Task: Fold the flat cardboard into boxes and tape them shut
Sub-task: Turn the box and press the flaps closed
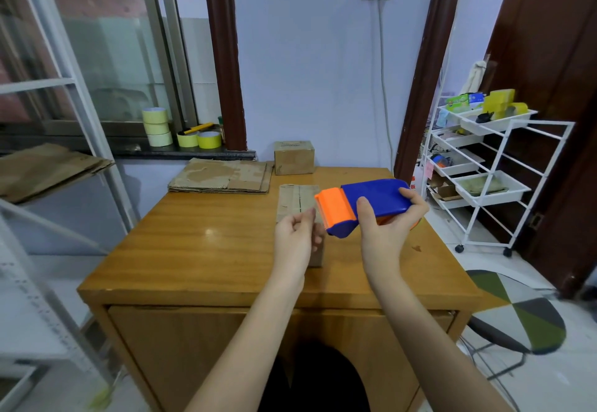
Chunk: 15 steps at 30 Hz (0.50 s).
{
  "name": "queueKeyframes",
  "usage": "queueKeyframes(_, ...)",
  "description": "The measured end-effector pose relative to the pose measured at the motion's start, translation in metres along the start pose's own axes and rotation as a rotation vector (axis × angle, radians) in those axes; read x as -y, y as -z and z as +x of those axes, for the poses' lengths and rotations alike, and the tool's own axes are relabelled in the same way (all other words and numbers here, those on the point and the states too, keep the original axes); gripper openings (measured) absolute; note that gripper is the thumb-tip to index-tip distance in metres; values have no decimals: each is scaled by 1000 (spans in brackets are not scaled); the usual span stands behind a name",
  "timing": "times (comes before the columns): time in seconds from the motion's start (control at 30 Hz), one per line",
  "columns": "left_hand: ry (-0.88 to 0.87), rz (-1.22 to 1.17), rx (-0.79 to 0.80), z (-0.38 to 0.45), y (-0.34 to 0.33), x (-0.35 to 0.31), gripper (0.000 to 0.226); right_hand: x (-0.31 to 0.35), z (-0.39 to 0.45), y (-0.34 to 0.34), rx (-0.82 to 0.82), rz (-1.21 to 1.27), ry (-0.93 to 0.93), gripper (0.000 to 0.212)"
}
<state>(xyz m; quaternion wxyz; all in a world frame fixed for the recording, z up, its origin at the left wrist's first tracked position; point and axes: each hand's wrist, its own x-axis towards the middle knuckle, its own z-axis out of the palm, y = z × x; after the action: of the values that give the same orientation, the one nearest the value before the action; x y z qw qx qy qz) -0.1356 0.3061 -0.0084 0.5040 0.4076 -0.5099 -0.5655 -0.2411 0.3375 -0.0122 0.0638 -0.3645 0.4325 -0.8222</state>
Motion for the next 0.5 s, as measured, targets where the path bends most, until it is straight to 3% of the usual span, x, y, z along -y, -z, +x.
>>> queueKeyframes(0.5, -177, 38, -238, -2, -7, 5, 15, 0, -9, -9, 0, 25, -35, 58)
